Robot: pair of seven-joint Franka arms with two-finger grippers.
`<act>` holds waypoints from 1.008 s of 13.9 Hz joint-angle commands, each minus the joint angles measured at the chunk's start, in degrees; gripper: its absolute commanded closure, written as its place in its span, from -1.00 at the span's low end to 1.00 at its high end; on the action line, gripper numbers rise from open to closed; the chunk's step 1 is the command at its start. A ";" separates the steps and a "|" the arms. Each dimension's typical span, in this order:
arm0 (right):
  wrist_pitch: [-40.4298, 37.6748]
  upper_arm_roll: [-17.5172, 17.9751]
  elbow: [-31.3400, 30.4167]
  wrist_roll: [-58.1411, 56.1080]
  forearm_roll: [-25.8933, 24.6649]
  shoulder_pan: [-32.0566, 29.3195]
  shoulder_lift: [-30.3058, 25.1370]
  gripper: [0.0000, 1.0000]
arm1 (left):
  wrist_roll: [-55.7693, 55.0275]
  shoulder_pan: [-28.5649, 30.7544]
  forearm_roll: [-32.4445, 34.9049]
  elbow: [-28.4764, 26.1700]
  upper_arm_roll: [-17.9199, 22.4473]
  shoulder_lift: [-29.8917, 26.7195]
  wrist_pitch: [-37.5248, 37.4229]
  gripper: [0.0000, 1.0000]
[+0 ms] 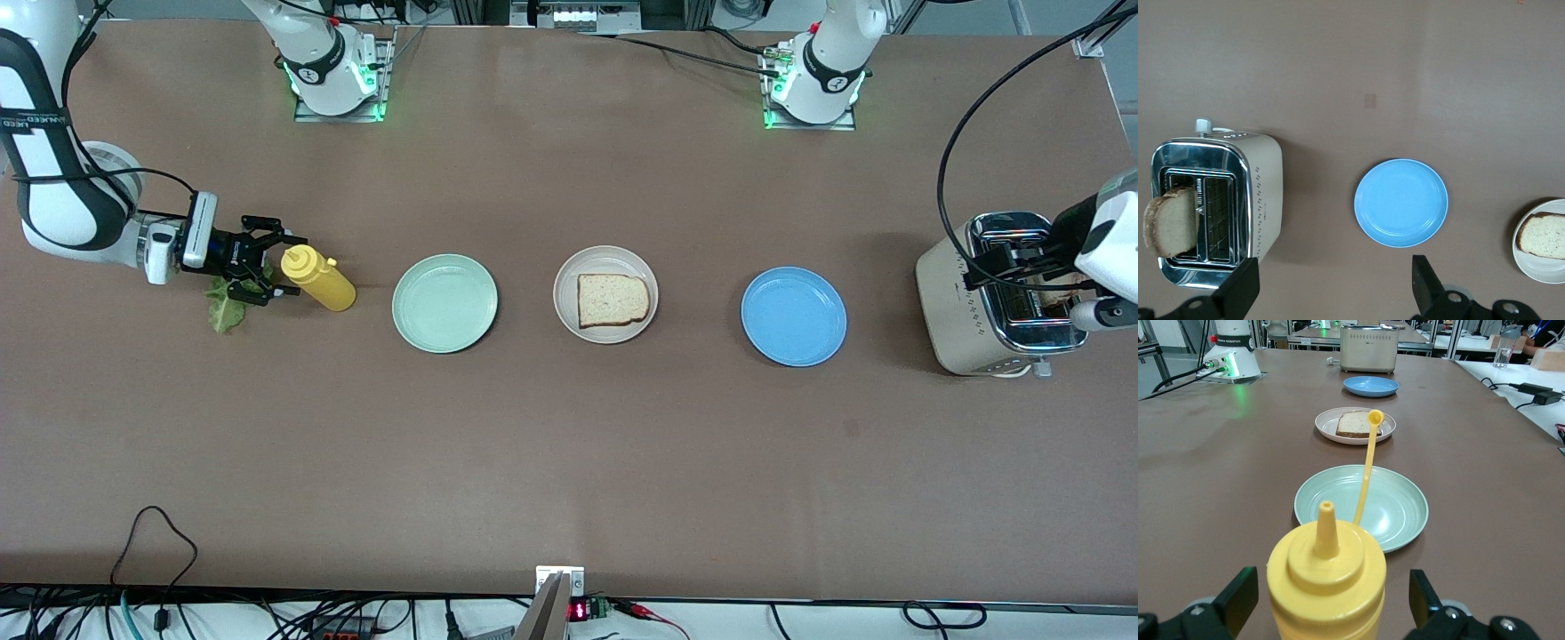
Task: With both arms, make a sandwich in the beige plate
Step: 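Close the right gripper around the yellow squeeze bottle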
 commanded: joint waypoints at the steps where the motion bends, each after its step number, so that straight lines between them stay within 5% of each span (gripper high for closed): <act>1: -0.54 0.76 -0.37 -4.02 2.47 -1.45 1.68 -1.00 | 0.81 1.46 -2.59 -0.58 -0.30 -1.43 -0.28 -1.00; 14: -0.71 0.85 0.34 -11.94 8.45 -1.89 10.91 -1.00 | 1.25 0.94 -0.94 -0.31 -0.47 -3.28 -1.07 -1.00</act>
